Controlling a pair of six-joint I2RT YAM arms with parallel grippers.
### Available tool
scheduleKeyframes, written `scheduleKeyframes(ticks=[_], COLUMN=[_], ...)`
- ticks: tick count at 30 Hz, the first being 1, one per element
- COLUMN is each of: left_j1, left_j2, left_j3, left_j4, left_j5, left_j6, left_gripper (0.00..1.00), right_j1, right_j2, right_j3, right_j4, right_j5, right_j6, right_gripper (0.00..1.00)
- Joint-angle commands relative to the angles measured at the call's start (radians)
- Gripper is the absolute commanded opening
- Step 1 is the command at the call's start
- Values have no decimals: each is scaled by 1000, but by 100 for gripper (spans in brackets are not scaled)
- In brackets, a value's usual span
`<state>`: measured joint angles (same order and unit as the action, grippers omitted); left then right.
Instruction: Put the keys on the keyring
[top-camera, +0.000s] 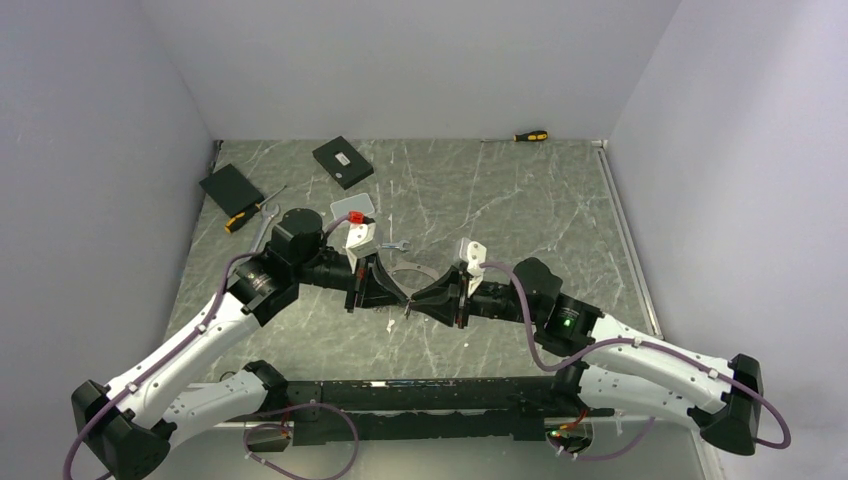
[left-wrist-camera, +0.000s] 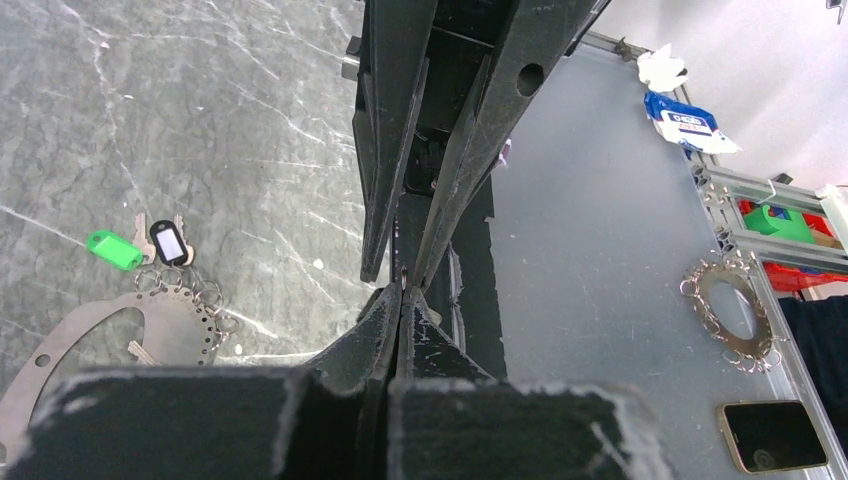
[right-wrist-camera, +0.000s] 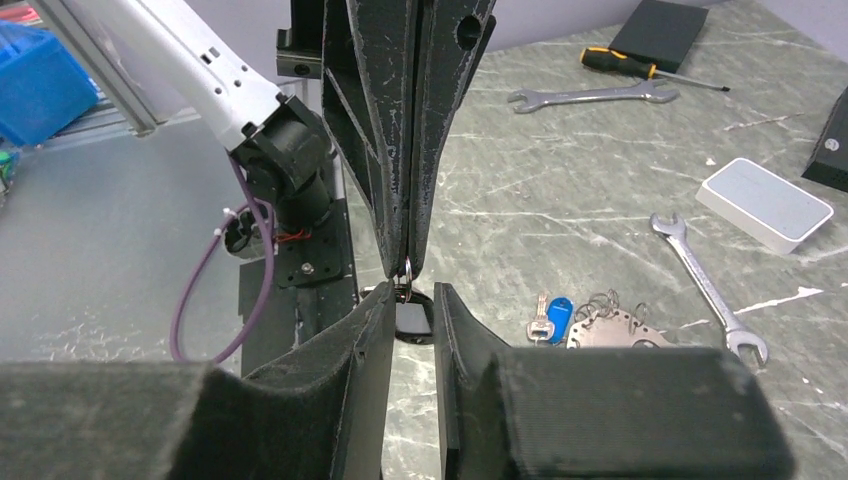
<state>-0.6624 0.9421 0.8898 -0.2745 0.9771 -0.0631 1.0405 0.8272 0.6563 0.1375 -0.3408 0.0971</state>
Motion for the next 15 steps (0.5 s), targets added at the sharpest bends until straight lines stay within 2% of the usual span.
scheduleKeyframes(ticks=[1,8,15], left_j1=[0,0,2], left_j2=[-12,-19,-20], left_j3=[0,-3,-3], left_j4=[28,35,31], left_j5=[0,-2,-4], left_j6=[17,14,15], left_gripper=[0,0,0], right_j1=[4,4,4], right_j2=[6,23,23], right_j3=[22,26,26], right_j4=[58,57,54], right_j5=[4,-8,-10], right_j6=[-1,-3,-4], right_gripper=[23,23,12])
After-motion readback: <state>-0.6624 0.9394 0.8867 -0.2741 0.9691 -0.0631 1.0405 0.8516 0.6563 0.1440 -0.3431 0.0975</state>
